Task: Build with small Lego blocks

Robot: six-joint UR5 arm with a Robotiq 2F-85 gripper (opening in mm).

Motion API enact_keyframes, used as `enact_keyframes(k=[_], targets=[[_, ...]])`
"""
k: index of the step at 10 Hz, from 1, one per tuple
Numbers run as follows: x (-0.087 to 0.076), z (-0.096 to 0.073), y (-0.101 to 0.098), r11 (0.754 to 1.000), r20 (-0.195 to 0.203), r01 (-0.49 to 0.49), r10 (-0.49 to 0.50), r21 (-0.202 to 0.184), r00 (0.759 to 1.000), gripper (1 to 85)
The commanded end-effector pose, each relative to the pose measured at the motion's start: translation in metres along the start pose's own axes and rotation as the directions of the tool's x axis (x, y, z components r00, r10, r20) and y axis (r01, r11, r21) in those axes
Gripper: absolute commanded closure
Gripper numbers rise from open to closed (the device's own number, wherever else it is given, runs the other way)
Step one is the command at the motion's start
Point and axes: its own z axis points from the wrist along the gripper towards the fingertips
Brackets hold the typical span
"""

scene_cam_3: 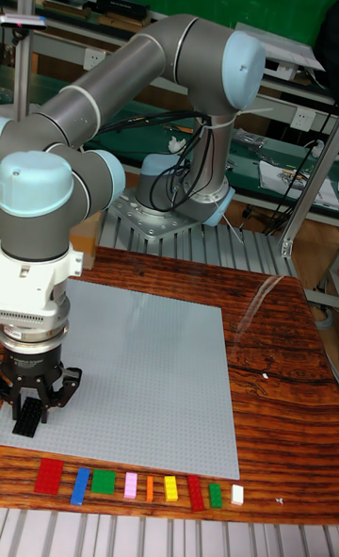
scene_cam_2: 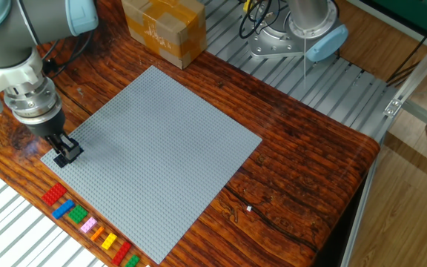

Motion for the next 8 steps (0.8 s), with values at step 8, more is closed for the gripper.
enact_keyframes(k=[8], targets=[[-0.002,0.000,-0.006,0.999,-0.006,0.028,-0.029,-0.018,1.000,43.0]])
